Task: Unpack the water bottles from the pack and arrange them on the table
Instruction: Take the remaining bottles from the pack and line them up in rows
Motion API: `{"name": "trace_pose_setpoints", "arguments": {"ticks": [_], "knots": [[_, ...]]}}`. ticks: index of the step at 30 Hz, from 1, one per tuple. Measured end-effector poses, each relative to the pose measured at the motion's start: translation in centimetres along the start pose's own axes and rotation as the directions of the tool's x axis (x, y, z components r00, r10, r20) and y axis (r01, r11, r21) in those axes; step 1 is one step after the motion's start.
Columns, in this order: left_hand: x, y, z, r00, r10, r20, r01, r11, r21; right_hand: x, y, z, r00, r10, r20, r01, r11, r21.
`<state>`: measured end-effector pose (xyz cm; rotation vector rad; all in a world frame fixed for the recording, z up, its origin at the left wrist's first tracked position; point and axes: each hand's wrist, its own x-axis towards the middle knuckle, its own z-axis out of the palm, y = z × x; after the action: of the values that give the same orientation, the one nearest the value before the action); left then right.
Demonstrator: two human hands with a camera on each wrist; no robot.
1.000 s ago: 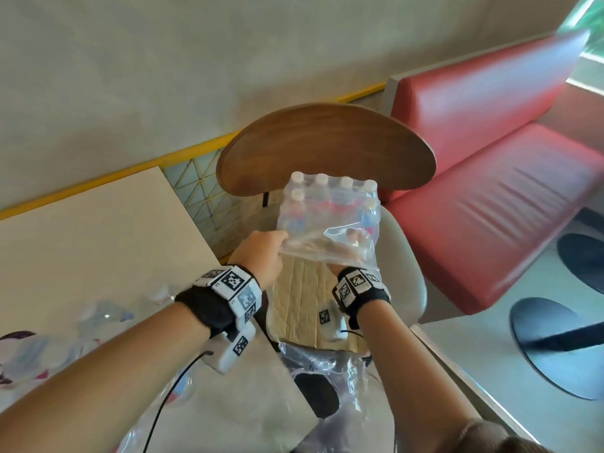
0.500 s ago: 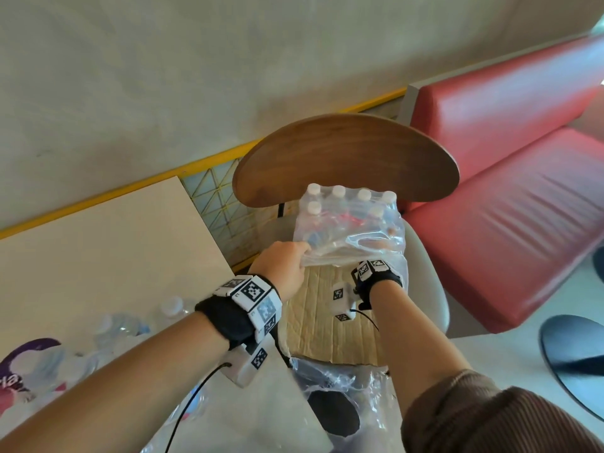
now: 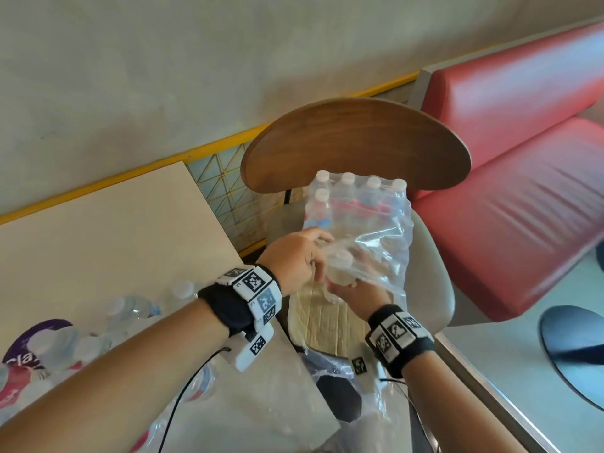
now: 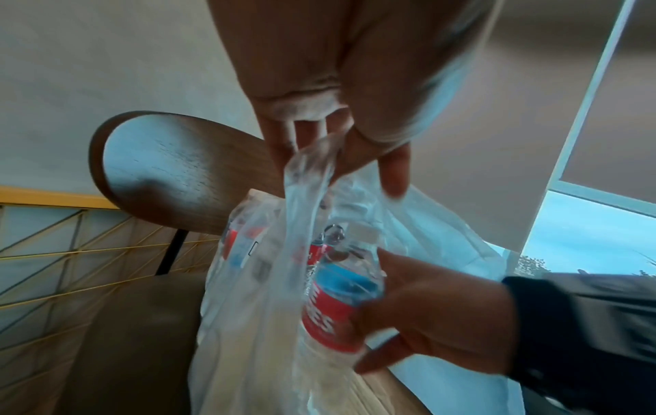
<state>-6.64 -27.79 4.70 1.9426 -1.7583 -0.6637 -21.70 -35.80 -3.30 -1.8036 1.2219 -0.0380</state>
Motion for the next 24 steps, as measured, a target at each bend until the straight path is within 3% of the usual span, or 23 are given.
{"name": "trace_pose_setpoints", "arguments": {"ticks": [3,6,8,14,17,21,24], "knots": [[0.2,-0.4,-0.3,0.994,-0.082,0.067,0.073,0.989,0.130,-2.4,0.2,0.2,0.982,-0.180,-0.057,0.182,0.983,0.039],[0.0,-0.4,0.2,0.947,-0.187,0.260,0.116,0.958,0.263,-3.4,0.1,0.7,0.967,-0.253,-0.035,0.255,0.966,0.048],[-0.3,-0.1,0.8,0.930,-0.194,0.313,0.112,0.959,0.261,-3.6,-0.1,1.2,0.957,-0.288,-0.020,0.289,0.957,0.035],[-0.1,-0.6,1.0,0.945,-0.208,0.253,0.159,0.967,0.200,-2.9,-1.4,1.9,0.943,-0.325,0.073,0.312,0.938,0.150],[-0.7,-1.7,1.3,0.942,-0.239,0.237,0.183,0.955,0.235,-1.3,-1.5,1.8,0.969,-0.195,0.151,0.175,0.975,0.135],[-1.5,-3.0,2.1,0.934,-0.261,0.246,0.206,0.952,0.226,1.1,-3.4,0.8,1.000,0.000,0.021,0.003,0.984,-0.178],[-1.7,-2.8,1.8,0.951,-0.241,0.194,0.207,0.962,0.178,2.7,-4.9,0.1,0.999,-0.033,0.006,0.032,0.885,-0.464]]}}
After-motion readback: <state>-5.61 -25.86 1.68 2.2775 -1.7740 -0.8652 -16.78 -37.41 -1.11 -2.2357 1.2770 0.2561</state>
